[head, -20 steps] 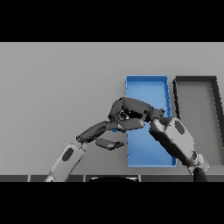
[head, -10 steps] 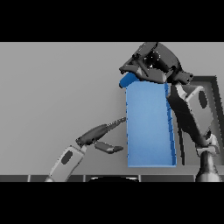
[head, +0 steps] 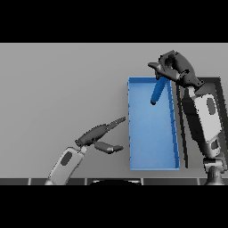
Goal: Pick up the blue pipe and place it into the blue bin.
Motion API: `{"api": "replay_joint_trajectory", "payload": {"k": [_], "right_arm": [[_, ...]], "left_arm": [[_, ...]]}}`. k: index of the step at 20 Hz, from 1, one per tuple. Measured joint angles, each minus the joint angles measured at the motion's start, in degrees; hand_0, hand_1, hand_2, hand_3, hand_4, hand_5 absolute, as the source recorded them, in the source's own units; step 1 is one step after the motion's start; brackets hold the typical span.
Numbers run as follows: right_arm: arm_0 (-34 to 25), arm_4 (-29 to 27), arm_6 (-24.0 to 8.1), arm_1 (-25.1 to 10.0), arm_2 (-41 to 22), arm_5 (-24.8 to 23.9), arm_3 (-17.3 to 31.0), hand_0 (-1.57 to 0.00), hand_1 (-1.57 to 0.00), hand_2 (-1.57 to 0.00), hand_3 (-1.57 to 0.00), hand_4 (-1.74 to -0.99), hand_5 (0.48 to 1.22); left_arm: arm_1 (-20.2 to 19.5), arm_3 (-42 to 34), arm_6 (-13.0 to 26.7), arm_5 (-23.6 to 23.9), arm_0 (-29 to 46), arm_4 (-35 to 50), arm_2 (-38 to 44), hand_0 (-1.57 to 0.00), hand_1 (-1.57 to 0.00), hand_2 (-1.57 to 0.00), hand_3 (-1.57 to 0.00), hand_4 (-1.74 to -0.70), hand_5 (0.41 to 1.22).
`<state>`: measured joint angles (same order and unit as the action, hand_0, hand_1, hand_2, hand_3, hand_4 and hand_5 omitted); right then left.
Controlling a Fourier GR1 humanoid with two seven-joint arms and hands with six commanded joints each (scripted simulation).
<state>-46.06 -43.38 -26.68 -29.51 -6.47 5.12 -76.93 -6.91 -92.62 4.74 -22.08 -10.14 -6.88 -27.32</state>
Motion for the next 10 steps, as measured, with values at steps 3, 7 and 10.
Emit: {"api": "replay_joint_trajectory", "payload": {"k": [3,7,10], "right_arm": [[5.51,1.56,-4.35,1.57,-0.78,-2.78,-0.70,-1.57,-1.57,-1.57,-1.57,-1.741,1.120],[11.90,3.26,-7.97,1.54,-2.46,-3.12,-1.68,-1.57,-1.57,-1.57,-1.57,-1.655,1.124],[14.31,4.63,-8.27,0.76,-4.73,-1.04,0.81,-1.57,-1.57,-1.57,-1.33,-1.599,1.110]], "left_arm": [[-0.16,0.00,-0.57,0.01,-0.01,-0.10,0.05,0.00,0.00,0.00,0.00,-0.89,0.466],[0.26,0.13,0.27,0.37,-0.23,-0.62,-0.30,0.00,0.00,0.00,0.00,-0.88,0.464],[0.65,0.41,0.28,0.40,-0.02,-0.44,-0.37,0.00,0.00,0.00,0.00,-0.89,0.457]]}}
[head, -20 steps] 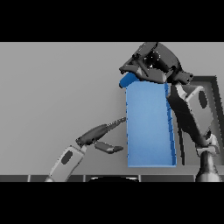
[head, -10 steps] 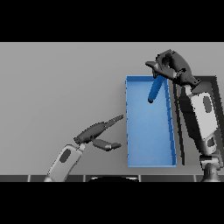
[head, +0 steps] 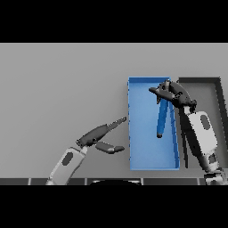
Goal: Pick up the blue pipe and place it into the blue bin.
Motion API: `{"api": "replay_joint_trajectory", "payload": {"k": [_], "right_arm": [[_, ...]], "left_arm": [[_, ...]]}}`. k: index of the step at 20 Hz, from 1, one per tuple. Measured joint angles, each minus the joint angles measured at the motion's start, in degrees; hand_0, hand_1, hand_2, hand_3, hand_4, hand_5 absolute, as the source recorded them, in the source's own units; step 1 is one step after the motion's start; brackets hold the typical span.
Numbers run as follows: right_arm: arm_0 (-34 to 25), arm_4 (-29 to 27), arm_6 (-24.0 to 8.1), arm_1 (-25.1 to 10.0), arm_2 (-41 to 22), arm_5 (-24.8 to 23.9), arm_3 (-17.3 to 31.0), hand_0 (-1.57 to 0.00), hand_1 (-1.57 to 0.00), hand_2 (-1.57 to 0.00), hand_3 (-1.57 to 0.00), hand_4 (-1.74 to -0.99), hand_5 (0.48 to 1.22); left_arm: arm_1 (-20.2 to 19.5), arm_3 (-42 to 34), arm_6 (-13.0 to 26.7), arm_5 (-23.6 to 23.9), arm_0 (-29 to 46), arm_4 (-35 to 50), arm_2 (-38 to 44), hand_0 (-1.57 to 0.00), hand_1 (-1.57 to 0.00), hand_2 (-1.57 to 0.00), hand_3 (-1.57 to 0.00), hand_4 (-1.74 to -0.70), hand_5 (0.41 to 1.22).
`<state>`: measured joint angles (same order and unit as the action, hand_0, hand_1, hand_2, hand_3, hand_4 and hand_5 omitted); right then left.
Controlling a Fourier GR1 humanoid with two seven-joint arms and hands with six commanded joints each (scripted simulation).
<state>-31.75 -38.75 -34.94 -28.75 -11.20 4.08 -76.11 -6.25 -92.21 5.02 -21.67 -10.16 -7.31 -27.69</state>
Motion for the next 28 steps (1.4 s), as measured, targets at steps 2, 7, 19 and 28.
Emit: {"api": "replay_joint_trajectory", "payload": {"k": [2,7,19,28], "right_arm": [[-0.21,-4.77,0.03,-2.95,-7.63,-4.56,3.47,-1.31,-1.17,-1.11,-0.90,-1.503,1.150],[-5.53,-20.35,0.01,-11.21,-26.24,-9.36,7.69,-0.43,-0.38,-0.36,-0.29,-1.242,1.081],[-8.21,-7.74,4.04,-12.32,-34.38,-6.83,10.53,-0.03,-0.03,-0.02,-0.02,-1.120,0.702],[-7.19,-9.04,5.27,-12.58,-34.05,-5.39,8.97,-0.01,-0.01,-0.01,-0.01,-1.129,0.677]], "left_arm": [[-0.04,-0.71,-0.66,0.24,0.72,-0.33,-0.44,0.00,0.00,0.00,0.00,-0.89,0.453],[0.03,-0.50,1.87,0.36,-0.18,-0.19,0.09,0.00,0.00,0.00,0.00,-0.89,0.453],[0.37,0.29,0.04,0.24,0.71,-0.19,-0.28,0.00,0.00,0.00,0.00,-0.91,0.460],[0.09,-0.63,1.97,-0.42,-0.78,2.09,1.32,0.00,0.00,0.00,0.00,-0.92,0.468]]}}
